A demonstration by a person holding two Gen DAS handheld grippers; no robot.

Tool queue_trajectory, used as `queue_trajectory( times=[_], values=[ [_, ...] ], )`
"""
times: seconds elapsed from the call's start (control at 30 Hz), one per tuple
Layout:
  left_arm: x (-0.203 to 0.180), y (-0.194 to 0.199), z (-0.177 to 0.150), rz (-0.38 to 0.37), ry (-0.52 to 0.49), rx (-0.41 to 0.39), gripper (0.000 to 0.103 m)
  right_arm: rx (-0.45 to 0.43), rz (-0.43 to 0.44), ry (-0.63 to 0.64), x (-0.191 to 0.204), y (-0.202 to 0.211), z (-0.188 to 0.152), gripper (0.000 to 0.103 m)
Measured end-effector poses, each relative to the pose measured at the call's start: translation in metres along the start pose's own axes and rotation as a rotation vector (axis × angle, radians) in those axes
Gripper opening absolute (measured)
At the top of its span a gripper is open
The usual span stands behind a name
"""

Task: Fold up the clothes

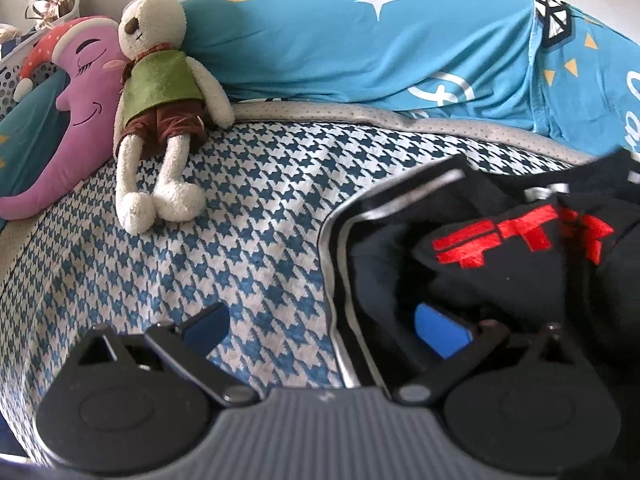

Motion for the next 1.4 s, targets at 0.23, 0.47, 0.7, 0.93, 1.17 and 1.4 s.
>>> queue_trajectory(
  times=[0.23,0.47,0.7,0.93,1.17,1.4],
  values=[
    [-0.016,0.012,-0.003,-0.041,-0.015,-0.014,0.103,0.104,0.013,0.050,-0.017,0.013,-0.031,0.031],
    [-0.027,0.017,-0.009,-0.047,-0.042,-0.024,0.103,0.250,0.120,-0.010,-0.020,0.023,-0.065,0.047],
    [-0.026,0.012,-0.013,-0.050,-0.043,-0.003,0.103,0.337,0.153,0.049,-0.002,0.008,-0.092,0.056],
    [-0.033,0.008,-0.018,-0.072,-0.049,0.019,0.103,0.342,0.152,0.036,0.005,-0.005,-0.098,0.038],
    [-0.040,0.008,-0.020,-0.073,-0.076,0.018,0.103,0.258,0.034,0.075,0.003,-0.004,-0.087,0.009],
    [-0.043,0.003,-0.024,-0.058,-0.091,0.026,0.103,0.098,-0.210,0.135,-0.026,-0.008,-0.060,0.008]
  ],
)
Point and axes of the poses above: each gripper's, at about its wrist camera, not at the fingertips, and y roughly against the way its jaws point, x to its left, z to its top, the point moved 9 cm from there along -y, roughly the way its jaws point, and after that the axes turned 5 degrees about -z, right-handed, at the moved point
